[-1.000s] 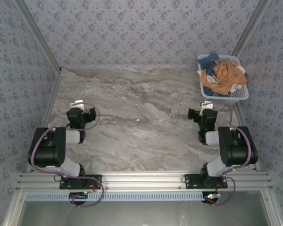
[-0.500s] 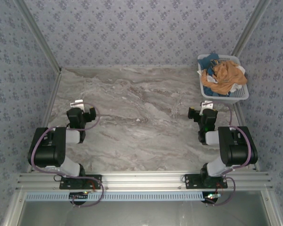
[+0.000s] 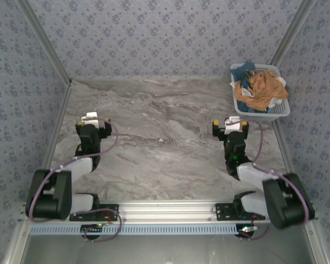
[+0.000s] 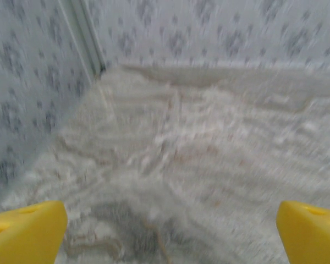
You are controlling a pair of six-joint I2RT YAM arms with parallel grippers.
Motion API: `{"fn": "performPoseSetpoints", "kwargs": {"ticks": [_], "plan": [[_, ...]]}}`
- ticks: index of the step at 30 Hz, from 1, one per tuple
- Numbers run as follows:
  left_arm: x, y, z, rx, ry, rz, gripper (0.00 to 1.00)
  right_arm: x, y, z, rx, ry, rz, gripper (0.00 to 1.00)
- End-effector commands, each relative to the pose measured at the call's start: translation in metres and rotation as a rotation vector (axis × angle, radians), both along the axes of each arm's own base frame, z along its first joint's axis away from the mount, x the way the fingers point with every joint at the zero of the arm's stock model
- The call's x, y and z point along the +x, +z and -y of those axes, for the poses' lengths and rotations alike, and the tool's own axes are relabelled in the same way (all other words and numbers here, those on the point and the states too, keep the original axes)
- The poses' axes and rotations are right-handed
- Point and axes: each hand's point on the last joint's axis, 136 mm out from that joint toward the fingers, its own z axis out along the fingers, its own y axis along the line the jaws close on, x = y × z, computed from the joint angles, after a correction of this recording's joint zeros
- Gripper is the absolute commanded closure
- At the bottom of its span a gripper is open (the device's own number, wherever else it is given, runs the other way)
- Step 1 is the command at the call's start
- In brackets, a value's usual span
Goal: Fold and stack the t-shirts
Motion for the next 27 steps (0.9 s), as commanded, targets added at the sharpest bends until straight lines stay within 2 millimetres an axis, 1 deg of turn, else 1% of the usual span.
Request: {"fn": "performPoseSetpoints", "kwargs": {"ticks": [1,3,4,5,6,7,8,9,10,11,12,13,14,16,17,20,22,25,27], "plan": [[0.001,0.063,-0.002,0.070,0.065,0.120,0.02,-0.002,0.069,0.010,0.118,-0.153,-0.014,0.00],[0.004,0.103,-0.010,-0.011,0.153,0.199,0.02,0.009,0.089,-0.002,0.283,-0.091,-0.167,0.00],[0.005,0.117,-0.024,-0.129,0.269,0.200,0.02,0.019,0.095,-0.009,0.394,-0.021,-0.241,0.00],[0.003,0.116,-0.031,-0.263,0.343,0.104,0.02,0.026,0.092,-0.003,0.567,-0.054,-0.300,0.00],[0.003,0.119,-0.030,-0.354,0.351,0.002,0.02,0.031,0.088,0.005,0.696,-0.076,-0.344,0.00],[0.002,0.120,-0.033,-0.423,0.388,-0.077,0.02,0.043,0.094,0.007,0.817,-0.026,-0.348,0.00],[0.014,0.123,-0.030,-0.493,0.375,-0.103,0.02,0.055,0.100,0.014,0.892,0.004,-0.322,0.00],[0.028,0.124,-0.024,-0.571,0.326,-0.133,0.02,0.060,0.100,0.026,0.923,-0.047,-0.312,0.03],[0.040,0.125,-0.017,-0.655,0.279,-0.164,0.02,0.064,0.107,0.043,0.923,-0.137,-0.302,0.07],[0.053,0.130,-0.006,-0.698,0.226,-0.179,0.02,0.069,0.106,0.055,0.907,-0.211,-0.326,0.09],[0.062,0.135,0.004,-0.722,0.175,-0.182,0.02,0.075,0.105,0.064,0.892,-0.246,-0.351,0.11],[0.073,0.142,0.019,-0.750,0.102,-0.179,0.03,0.080,0.102,0.074,0.877,-0.291,-0.384,0.14],[0.081,0.151,0.035,-0.776,0.027,-0.171,0.04,0.088,0.100,0.083,0.870,-0.329,-0.404,0.14],[0.092,0.163,0.067,-0.817,-0.102,-0.175,0.05,0.101,0.088,0.096,0.868,-0.359,-0.442,0.13],[0.096,0.168,0.085,-0.831,-0.169,-0.190,0.06,0.109,0.078,0.103,0.871,-0.375,-0.468,0.13],[0.098,0.172,0.131,-0.840,-0.306,-0.257,0.09,0.126,0.048,0.123,0.872,-0.438,-0.548,0.14],[0.094,0.174,0.154,-0.825,-0.370,-0.286,0.10,0.136,0.032,0.134,0.867,-0.462,-0.590,0.14],[0.086,0.171,0.179,-0.810,-0.430,-0.325,0.10,0.153,0.016,0.143,0.842,-0.461,-0.617,0.14],[0.081,0.167,0.190,-0.807,-0.454,-0.350,0.11,0.161,0.005,0.149,0.837,-0.464,-0.639,0.18]]}}
